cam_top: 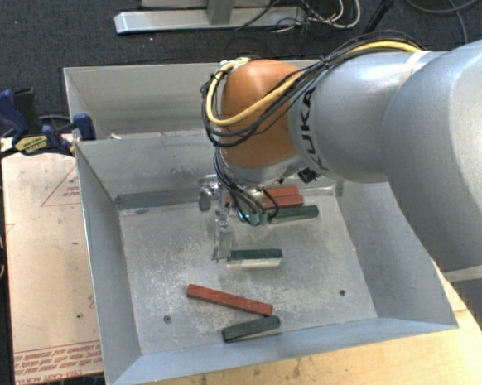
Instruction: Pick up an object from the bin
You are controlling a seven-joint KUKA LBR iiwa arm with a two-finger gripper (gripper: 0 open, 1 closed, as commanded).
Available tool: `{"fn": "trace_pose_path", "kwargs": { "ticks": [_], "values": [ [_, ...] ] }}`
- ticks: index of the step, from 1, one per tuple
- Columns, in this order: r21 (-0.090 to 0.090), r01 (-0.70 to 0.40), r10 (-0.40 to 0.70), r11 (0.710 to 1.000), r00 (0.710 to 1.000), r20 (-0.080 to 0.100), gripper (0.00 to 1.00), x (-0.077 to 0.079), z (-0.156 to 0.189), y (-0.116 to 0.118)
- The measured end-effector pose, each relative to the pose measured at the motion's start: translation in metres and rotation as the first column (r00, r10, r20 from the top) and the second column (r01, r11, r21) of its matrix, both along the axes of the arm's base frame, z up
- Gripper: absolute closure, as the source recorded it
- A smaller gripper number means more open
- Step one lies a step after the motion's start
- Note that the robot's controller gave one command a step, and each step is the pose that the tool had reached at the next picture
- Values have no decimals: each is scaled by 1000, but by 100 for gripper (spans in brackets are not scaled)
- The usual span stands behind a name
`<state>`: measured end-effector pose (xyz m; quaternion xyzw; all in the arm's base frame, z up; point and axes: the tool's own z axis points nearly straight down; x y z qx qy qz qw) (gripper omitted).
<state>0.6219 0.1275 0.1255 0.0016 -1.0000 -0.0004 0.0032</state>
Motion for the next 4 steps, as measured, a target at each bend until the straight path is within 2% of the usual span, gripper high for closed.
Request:
{"fn": "trace_pose_path", "kwargs": {
  "ticks": [1, 2, 3, 4],
  "values": [
    [1, 2, -2, 1000, 1000, 8, 0, 2, 5, 0],
    [0, -75, 75, 997, 997, 10, 0, -28, -44, -55],
    [-1, -79, 79, 997, 997, 2, 0, -53, -38, -67],
    [0, -104, 104, 995, 995, 9, 0, -41, -27, -68]
  ]
}}
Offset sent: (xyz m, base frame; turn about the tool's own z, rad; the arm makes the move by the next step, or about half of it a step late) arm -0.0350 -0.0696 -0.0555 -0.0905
